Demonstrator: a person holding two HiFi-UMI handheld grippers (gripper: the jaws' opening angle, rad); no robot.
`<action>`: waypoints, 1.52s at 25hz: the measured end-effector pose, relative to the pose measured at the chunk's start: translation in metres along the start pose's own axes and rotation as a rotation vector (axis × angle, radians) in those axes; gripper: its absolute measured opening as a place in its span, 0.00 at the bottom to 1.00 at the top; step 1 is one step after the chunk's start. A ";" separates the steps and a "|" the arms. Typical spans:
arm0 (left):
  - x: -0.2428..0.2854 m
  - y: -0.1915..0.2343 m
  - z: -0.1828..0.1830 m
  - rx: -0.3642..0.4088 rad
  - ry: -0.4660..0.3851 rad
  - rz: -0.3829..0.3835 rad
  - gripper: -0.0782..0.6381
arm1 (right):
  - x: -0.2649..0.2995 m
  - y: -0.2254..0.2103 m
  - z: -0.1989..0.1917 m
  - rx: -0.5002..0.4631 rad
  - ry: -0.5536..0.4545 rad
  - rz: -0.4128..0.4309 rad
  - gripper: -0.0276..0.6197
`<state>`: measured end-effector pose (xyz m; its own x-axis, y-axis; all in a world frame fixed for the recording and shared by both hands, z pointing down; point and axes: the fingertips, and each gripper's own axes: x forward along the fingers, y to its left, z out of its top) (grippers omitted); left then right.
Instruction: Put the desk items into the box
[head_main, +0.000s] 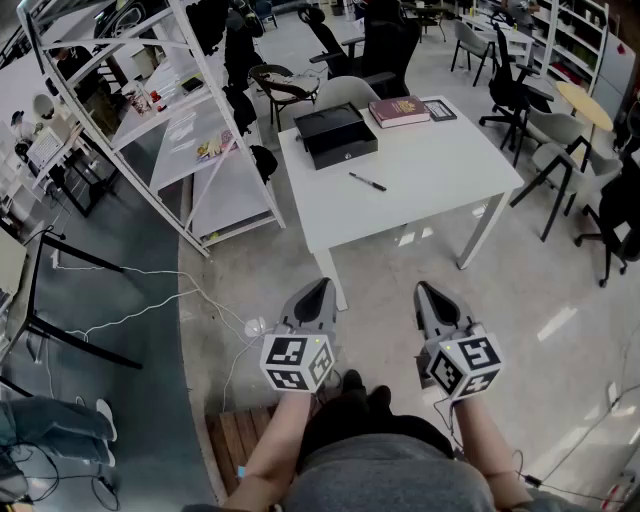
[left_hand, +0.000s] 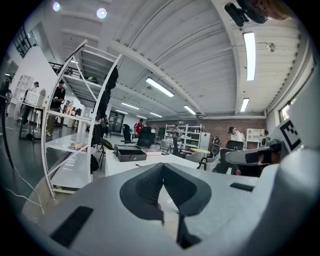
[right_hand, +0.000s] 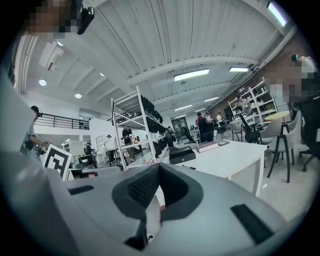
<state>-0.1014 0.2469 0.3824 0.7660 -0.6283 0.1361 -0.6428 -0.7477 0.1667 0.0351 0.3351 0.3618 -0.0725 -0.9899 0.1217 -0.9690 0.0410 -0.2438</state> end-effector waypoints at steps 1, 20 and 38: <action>0.000 0.000 -0.001 0.000 0.002 0.002 0.12 | 0.000 0.001 0.000 0.001 0.000 0.001 0.05; 0.007 0.008 -0.006 -0.003 0.019 0.029 0.12 | 0.012 -0.007 0.012 -0.028 -0.038 0.016 0.18; 0.092 0.064 -0.002 -0.049 0.040 0.025 0.12 | 0.099 -0.043 0.021 -0.029 0.014 0.050 0.14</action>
<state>-0.0716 0.1417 0.4072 0.7495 -0.6371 0.1796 -0.6619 -0.7194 0.2105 0.0744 0.2330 0.3645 -0.1236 -0.9846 0.1236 -0.9706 0.0940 -0.2218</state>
